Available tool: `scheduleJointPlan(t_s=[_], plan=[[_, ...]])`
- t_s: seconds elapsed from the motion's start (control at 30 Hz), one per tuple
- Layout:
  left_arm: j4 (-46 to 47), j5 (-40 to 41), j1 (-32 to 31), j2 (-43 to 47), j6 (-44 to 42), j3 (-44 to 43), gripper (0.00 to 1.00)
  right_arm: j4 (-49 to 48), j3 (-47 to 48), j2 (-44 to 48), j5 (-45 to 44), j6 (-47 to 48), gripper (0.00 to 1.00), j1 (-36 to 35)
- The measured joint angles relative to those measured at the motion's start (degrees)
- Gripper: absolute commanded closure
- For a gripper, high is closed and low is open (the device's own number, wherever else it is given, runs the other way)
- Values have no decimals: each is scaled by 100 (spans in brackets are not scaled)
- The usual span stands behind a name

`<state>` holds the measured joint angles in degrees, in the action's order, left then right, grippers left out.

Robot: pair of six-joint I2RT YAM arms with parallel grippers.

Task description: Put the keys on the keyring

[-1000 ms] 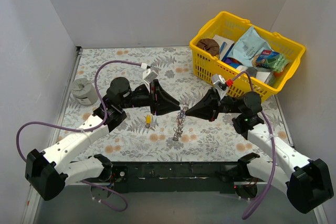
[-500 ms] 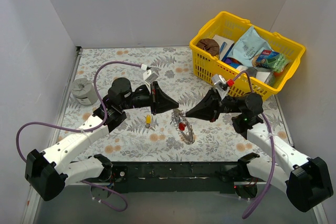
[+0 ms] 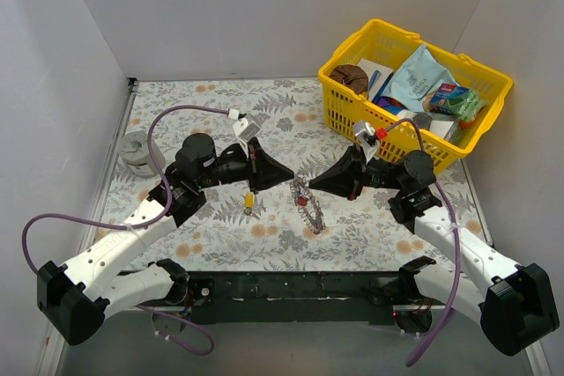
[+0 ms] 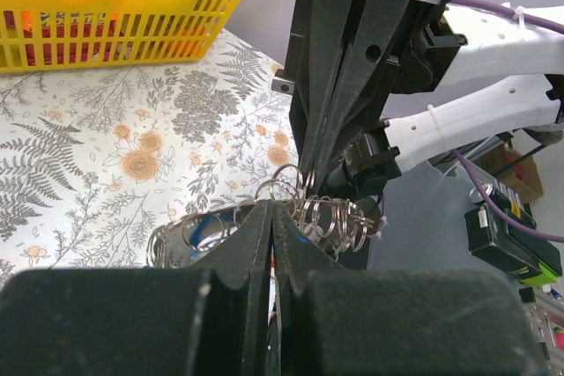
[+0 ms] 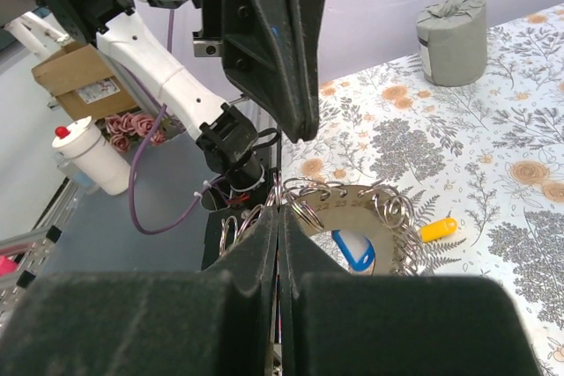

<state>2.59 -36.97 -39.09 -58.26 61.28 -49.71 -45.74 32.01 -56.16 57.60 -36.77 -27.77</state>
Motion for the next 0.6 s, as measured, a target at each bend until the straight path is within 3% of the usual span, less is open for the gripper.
scheduleJointPlan(t_s=[0.6], plan=[[-306,280,-55,-205,-83,4,100,116,2,153,-398,61,99,0]])
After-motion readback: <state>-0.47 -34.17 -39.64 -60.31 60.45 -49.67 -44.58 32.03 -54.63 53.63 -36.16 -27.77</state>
